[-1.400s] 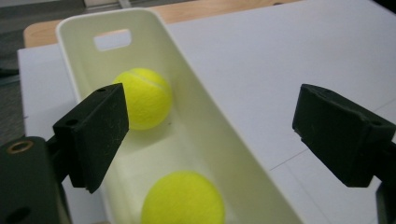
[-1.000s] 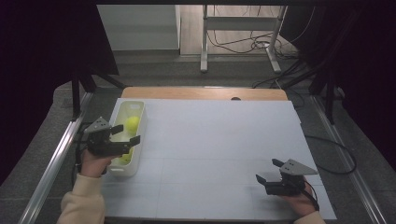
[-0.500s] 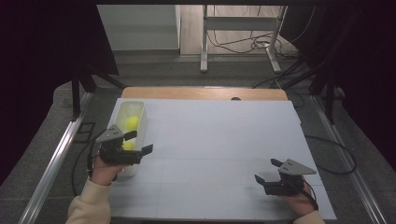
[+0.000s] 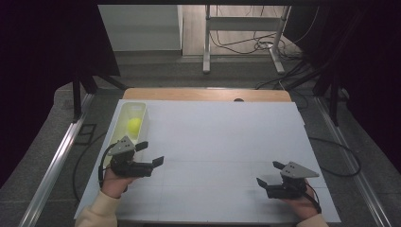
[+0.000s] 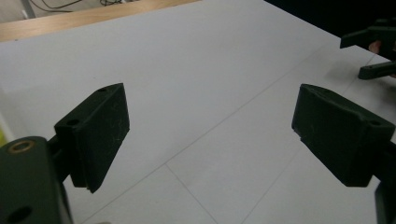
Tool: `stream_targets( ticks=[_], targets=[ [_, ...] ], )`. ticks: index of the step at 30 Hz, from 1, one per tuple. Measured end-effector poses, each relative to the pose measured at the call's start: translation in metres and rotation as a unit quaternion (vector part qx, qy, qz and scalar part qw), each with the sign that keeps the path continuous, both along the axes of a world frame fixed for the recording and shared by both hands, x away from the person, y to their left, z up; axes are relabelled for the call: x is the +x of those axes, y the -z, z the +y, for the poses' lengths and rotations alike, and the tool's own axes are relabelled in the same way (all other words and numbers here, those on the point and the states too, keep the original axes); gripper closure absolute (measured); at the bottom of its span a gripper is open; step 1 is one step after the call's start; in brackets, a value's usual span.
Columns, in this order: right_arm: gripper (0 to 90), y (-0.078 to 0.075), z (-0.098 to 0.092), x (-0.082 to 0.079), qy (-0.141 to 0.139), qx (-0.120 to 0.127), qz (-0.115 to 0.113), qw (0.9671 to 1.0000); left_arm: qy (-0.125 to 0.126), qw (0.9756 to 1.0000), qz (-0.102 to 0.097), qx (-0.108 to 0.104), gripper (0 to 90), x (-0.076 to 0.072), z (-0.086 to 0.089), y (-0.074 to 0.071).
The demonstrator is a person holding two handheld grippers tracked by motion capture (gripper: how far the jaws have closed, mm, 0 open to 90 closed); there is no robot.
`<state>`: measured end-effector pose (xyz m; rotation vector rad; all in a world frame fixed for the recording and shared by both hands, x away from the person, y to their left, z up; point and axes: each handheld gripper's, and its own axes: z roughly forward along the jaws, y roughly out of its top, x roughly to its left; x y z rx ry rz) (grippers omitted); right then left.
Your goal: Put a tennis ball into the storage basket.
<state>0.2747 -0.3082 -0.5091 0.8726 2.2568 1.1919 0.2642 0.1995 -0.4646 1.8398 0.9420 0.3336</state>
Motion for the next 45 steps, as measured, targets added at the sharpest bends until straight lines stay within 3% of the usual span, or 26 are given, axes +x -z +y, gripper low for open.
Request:
stream_targets(
  ticks=[10,13,16,19,24,29,33,45],
  targets=[
    [12.0,0.0,0.0,-0.001,0.0,0.002,0.001,1.0,0.042,0.9991,-0.012,-0.004,12.0,-0.015,-0.016,0.008],
    [12.0,0.0,0.001,-0.001,0.0,0.002,0.001,1.0,0.046,0.9989,-0.01,-0.006,12.1,-0.018,-0.021,0.014],
    [12.0,0.0,0.001,-0.001,-0.002,0.002,0.002,1.0,0.05,0.9985,-0.021,0.01,12.1,-0.023,-0.026,0.018],
    [12.0,0.0,0.002,-0.001,-0.004,0.0,0.002,1.0,0.056,0.9981,-0.025,0.004,14.3,-0.026,-0.027,0.021],
    [12.0,0.001,0.002,-0.001,-0.005,0.001,0.003,1.0,0.059,0.9982,-0.006,0.009,14.1,-0.027,-0.028,0.034],
    [12.0,0.001,0.003,-0.001,-0.008,0.0,0.004,1.0,0.063,0.9978,-0.007,0.019,13.8,-0.025,-0.029,0.041],
    [12.0,0.001,0.003,-0.002,-0.01,-0.001,0.004,0.9999,0.06,0.9979,0.006,0.024,13.8,-0.022,-0.028,0.049],
    [12.0,0.002,0.003,-0.002,-0.011,-0.001,0.006,0.9999,0.066,0.9973,0.009,0.03,13.7,-0.021,-0.031,0.05]
  ],
)
